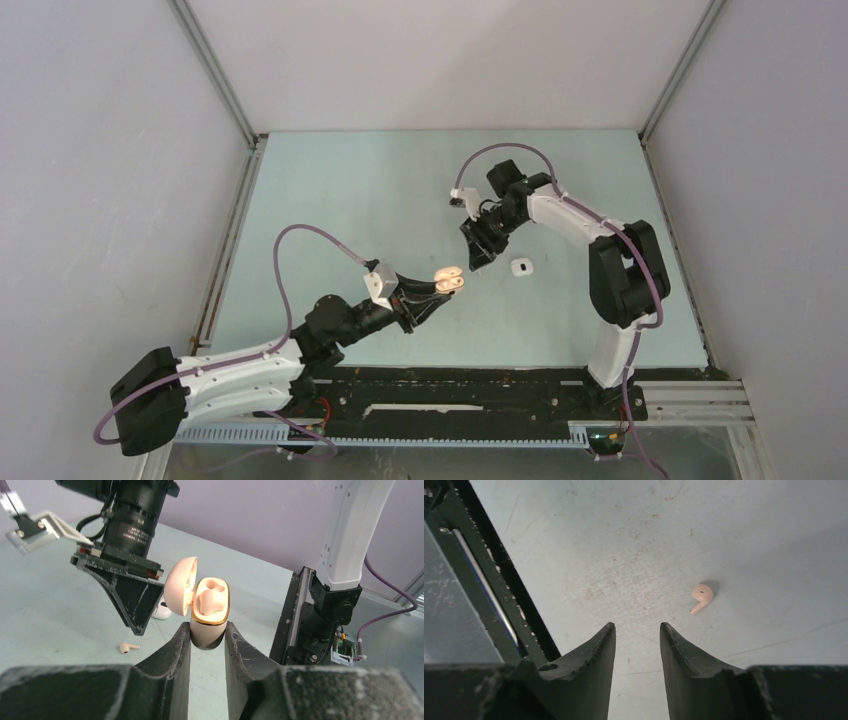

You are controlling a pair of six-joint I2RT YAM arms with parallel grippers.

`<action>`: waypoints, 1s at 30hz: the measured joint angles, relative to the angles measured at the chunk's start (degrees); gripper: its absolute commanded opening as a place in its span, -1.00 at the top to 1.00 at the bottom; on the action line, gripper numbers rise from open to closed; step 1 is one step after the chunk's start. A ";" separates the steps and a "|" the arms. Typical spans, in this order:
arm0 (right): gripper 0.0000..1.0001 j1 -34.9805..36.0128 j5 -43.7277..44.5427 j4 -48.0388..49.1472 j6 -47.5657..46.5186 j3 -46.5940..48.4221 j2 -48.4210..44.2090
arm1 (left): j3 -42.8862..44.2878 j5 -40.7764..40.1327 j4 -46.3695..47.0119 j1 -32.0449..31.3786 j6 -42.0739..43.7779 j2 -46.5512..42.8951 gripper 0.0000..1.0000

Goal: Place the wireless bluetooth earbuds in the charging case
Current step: Pick up the earbud from the center of the board.

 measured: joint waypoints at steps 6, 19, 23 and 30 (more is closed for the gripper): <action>0.16 0.59 6.99 1.46 -5.42 -0.02 -1.25 | 0.00 0.07 -0.02 0.00 0.00 1.33 1.00; 0.11 7.80 18.12 3.76 -12.70 -0.33 2.91 | 0.00 0.26 0.00 0.00 -0.02 2.05 1.00; 0.11 9.14 20.48 4.57 -12.87 -0.35 3.93 | 0.00 0.28 0.00 -0.02 0.00 1.95 1.00; 0.13 8.90 22.95 5.90 -12.85 -0.35 5.44 | 0.00 0.35 -0.17 -0.11 0.00 1.42 1.00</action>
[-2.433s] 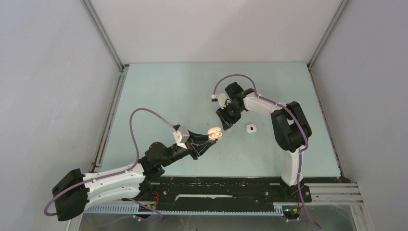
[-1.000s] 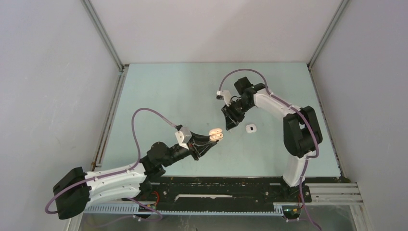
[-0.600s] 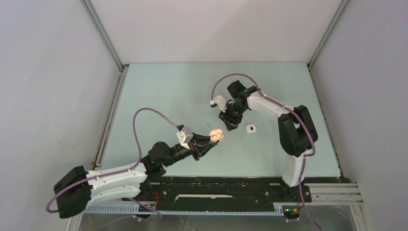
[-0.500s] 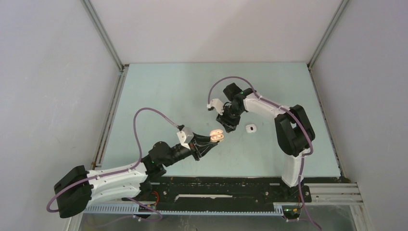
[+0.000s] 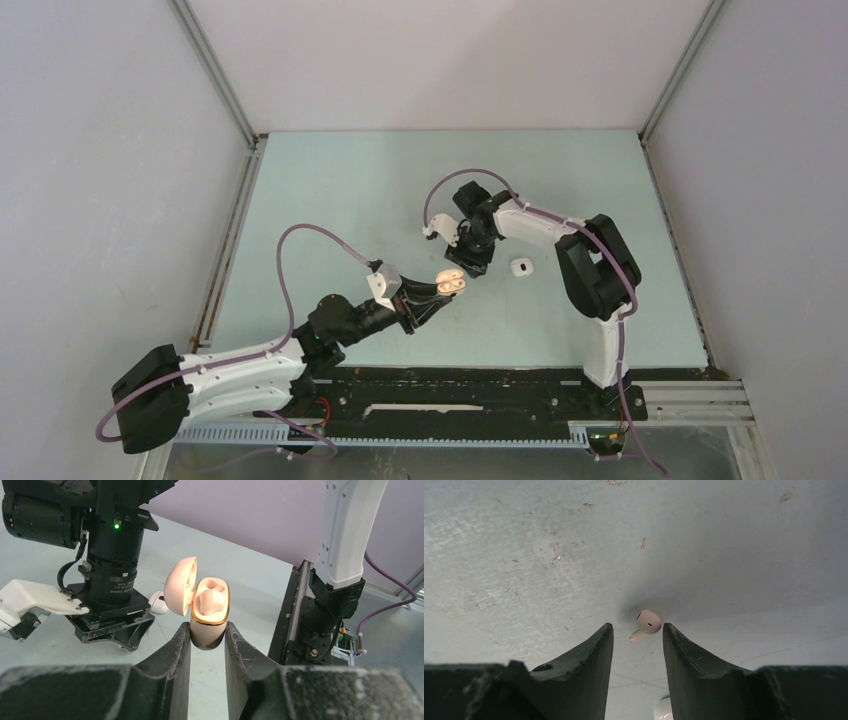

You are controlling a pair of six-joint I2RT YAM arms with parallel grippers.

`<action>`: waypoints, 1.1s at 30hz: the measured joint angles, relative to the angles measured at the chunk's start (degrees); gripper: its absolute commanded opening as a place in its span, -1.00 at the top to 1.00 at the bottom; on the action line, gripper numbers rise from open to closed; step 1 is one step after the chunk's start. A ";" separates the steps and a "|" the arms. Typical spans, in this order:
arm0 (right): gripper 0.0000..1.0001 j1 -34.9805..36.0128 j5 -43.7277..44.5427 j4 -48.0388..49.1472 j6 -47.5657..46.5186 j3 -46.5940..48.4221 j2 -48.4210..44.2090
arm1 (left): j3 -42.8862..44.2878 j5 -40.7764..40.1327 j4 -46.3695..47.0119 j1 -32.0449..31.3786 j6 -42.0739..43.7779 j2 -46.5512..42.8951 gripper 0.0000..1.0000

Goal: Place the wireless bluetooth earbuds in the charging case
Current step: Pick up the earbud from the center of the board.

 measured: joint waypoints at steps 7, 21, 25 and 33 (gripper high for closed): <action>0.20 0.00 0.55 0.20 0.04 0.63 2.05 | 0.00 0.11 -0.02 0.00 0.00 0.00 1.00; 0.50 -0.04 0.57 0.20 0.85 2.21 3.43 | 0.02 0.26 -0.07 0.00 0.00 0.66 1.00; 0.63 -0.15 0.55 0.22 1.09 2.27 3.48 | 0.02 0.26 -0.04 0.00 0.00 0.66 1.00; 0.95 -1.25 -0.22 -0.22 3.02 2.25 3.17 | 0.00 0.20 0.00 -0.07 -0.02 0.66 1.00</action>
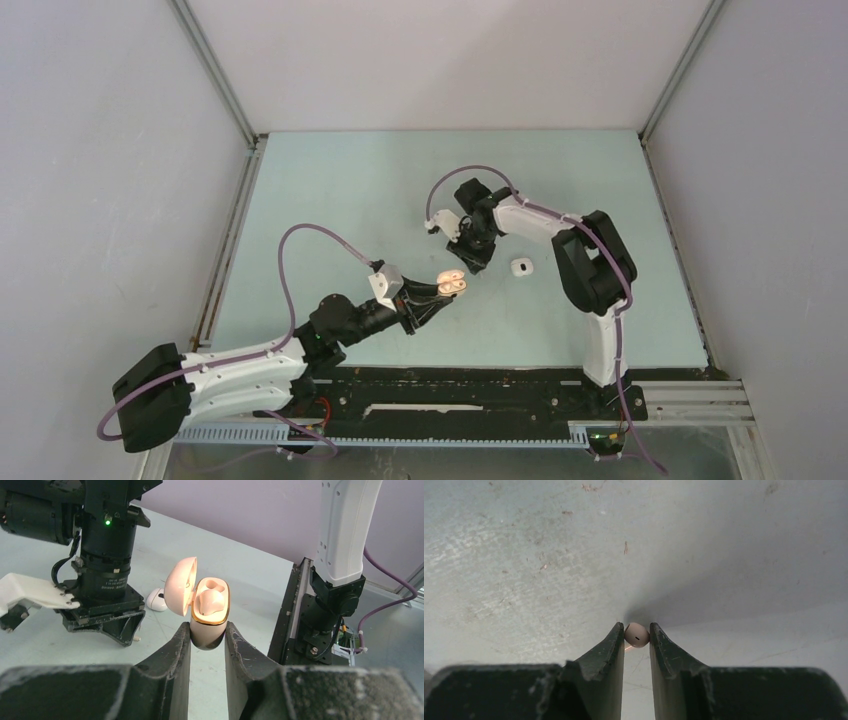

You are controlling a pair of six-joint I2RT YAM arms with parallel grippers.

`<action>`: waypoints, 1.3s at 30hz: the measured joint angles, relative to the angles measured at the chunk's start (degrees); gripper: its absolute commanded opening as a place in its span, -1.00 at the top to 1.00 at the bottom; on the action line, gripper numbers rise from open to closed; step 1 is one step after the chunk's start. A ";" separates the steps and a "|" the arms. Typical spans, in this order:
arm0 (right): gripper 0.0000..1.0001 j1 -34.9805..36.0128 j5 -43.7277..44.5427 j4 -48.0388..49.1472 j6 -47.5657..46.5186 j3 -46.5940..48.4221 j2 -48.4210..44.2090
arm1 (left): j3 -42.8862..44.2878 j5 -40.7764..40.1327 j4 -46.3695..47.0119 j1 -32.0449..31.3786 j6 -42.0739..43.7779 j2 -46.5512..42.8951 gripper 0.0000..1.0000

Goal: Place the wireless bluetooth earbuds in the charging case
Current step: Pick up the earbud from the center of the board, then place the earbud in the charging case.

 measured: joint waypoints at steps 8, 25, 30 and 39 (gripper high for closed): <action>1.00 -4.46 -3.98 -2.47 2.56 -0.79 -9.22 | -0.02 -1.27 2.60 -0.04 -0.02 2.01 1.00; 1.00 -7.02 -21.42 7.91 7.37 -11.69 -49.88 | -1.40 -11.15 24.35 -0.02 -6.43 19.58 1.00; 1.00 -5.62 -27.08 11.41 8.44 -13.22 -51.71 | -1.16 -11.10 29.14 0.07 -8.61 23.61 1.00; 1.00 -0.28 -28.37 12.50 8.04 -13.90 -50.40 | -0.92 -11.56 35.01 0.09 -12.20 24.79 1.00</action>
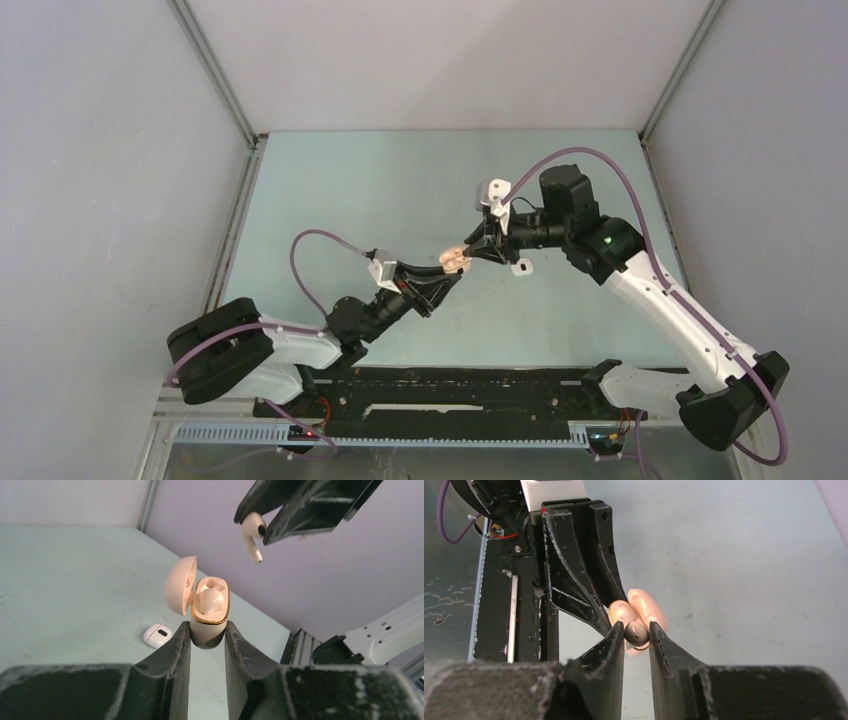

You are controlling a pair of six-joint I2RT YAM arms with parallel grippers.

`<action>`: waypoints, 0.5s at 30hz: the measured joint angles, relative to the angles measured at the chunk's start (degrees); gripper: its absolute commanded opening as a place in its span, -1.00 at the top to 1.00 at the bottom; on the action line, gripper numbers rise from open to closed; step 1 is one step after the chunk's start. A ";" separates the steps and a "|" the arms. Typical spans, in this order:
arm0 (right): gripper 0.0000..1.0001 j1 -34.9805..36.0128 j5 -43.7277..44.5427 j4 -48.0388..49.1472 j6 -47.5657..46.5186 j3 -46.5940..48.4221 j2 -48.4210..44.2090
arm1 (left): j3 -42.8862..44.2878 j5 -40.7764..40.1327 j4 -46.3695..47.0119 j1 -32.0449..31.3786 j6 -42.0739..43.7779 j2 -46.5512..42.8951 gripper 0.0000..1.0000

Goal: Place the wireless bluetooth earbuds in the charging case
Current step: Place the earbud in the charging case.

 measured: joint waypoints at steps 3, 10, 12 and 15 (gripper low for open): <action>1.00 1.66 1.09 -0.02 -0.74 0.00 0.07 | 0.22 -0.09 1.42 0.00 -1.40 0.31 1.00; 1.00 5.99 6.67 -0.04 -4.17 0.00 0.11 | 1.16 -0.04 3.37 0.00 -4.37 1.90 1.00; 1.00 7.34 8.57 -0.02 -5.31 0.00 0.11 | 1.16 -0.07 4.26 0.00 -5.38 2.51 1.00; 1.00 9.16 11.58 -0.02 -6.86 0.00 0.11 | 1.16 -0.09 4.96 0.00 -6.88 3.34 1.00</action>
